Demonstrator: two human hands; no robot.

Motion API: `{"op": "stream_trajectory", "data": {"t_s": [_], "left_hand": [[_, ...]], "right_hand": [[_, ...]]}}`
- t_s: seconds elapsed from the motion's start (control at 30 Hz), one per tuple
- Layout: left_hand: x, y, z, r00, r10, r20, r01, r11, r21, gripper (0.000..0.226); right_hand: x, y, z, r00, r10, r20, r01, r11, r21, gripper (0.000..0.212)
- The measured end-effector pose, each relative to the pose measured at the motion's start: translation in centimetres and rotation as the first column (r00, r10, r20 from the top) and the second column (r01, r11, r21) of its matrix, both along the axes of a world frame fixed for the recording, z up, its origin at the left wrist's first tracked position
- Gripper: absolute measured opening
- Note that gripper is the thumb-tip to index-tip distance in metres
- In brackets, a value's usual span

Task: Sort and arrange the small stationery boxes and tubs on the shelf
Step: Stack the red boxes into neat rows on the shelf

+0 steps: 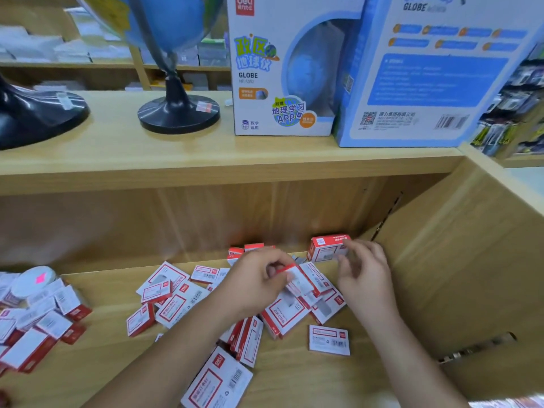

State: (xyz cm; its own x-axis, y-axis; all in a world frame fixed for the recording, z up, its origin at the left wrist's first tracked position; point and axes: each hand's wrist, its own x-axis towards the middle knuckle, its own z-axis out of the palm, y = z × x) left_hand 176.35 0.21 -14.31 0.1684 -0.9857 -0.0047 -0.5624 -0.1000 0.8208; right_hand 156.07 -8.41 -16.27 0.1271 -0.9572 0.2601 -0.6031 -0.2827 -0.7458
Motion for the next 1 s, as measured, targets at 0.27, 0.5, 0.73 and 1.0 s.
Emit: {"op": "stream_trajectory", "data": {"t_s": [0.27,0.5,0.73,1.0], "left_hand": [[-2.7,0.6,2.2,0.876,0.120,-0.467,-0.122,0.992,0.027,0.008],[-4.0,0.3,2.3,0.834,0.144,-0.533,-0.120,0.990,0.079,0.013],[-4.5,0.5,1.9,0.834,0.081,-0.545,-0.033,0.995,0.096,0.016],[-3.5,1.0,2.2,0.811,0.024,-0.584,0.123,0.970,0.210,0.029]], "right_hand": [[-1.5,4.1,3.9,0.827,0.129,0.547,-0.389,0.834,0.391,0.027],[-2.1,4.5,3.8,0.745,-0.033,0.666,-0.356,0.825,0.439,0.030],[-2.0,4.3,3.9,0.671,-0.015,0.741,-0.400,0.834,0.379,0.036],[-2.0,3.5,3.7,0.726,0.122,0.677,-0.455,0.823,0.340,0.030]]}}
